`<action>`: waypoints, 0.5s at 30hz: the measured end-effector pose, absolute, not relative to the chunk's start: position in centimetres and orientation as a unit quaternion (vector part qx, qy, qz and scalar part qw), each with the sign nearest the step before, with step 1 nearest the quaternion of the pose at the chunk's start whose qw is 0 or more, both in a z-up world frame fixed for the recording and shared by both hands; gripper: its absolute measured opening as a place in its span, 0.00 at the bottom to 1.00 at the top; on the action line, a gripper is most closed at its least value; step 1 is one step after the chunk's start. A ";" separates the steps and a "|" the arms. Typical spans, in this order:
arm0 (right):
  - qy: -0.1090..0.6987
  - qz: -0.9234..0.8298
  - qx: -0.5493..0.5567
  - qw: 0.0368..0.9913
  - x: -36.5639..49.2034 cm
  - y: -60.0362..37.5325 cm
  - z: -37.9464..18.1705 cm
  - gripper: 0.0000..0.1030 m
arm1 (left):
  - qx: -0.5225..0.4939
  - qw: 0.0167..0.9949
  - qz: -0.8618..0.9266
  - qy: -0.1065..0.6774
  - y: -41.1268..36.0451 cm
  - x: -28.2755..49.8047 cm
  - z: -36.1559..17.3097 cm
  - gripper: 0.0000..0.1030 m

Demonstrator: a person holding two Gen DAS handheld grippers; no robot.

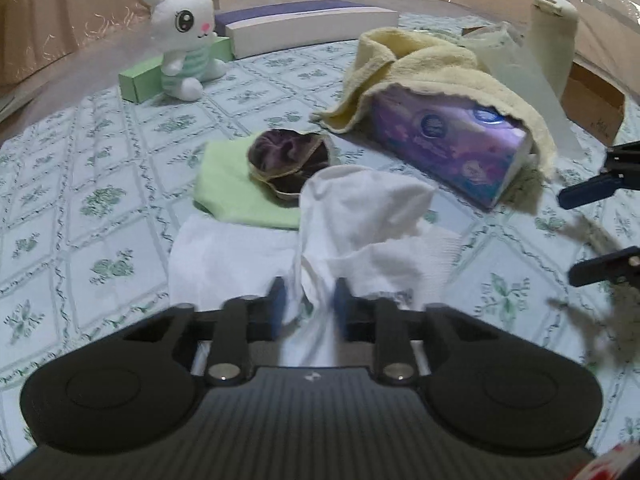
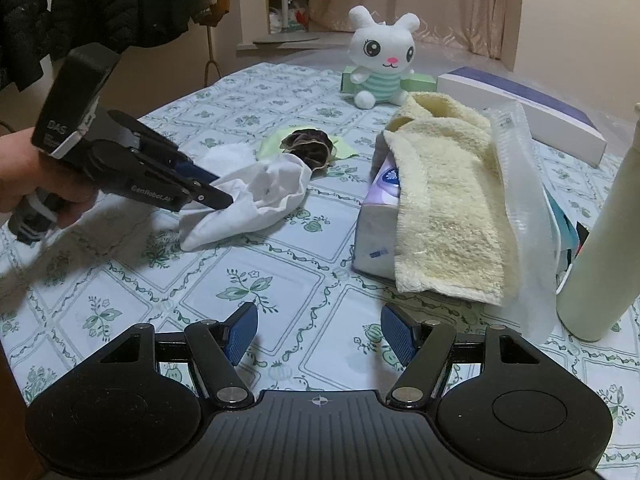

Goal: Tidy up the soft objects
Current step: 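Grasp the purple velvet scrunchie with the right tool while the left tool holds the white cloth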

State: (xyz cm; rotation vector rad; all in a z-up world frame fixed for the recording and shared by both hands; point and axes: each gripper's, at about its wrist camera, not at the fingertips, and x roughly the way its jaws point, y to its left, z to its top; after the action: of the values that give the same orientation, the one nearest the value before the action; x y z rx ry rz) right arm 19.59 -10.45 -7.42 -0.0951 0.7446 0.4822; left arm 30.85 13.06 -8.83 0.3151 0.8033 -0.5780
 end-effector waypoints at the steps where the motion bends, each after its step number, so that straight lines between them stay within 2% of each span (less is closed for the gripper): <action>1: 0.359 0.233 -0.047 0.902 19.6 -10.4 -7.4 0.66 | 0.149 0.868 -0.275 0.385 13.0 30.6 -8.8 0.05; 7: 0.345 0.245 -0.056 0.904 19.5 -9.2 -6.5 0.66 | 0.101 0.892 -0.232 0.374 14.5 28.6 -7.7 0.03; 15: 0.306 0.262 -0.071 0.913 22.0 -6.0 -5.1 0.66 | 0.008 0.936 -0.117 0.333 19.0 27.3 -3.7 0.03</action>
State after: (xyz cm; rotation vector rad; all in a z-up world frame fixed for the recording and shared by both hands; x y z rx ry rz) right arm 21.98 -5.99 -5.11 -0.1472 0.6297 0.5401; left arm 27.28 18.97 -3.65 0.0164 0.6806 -0.2394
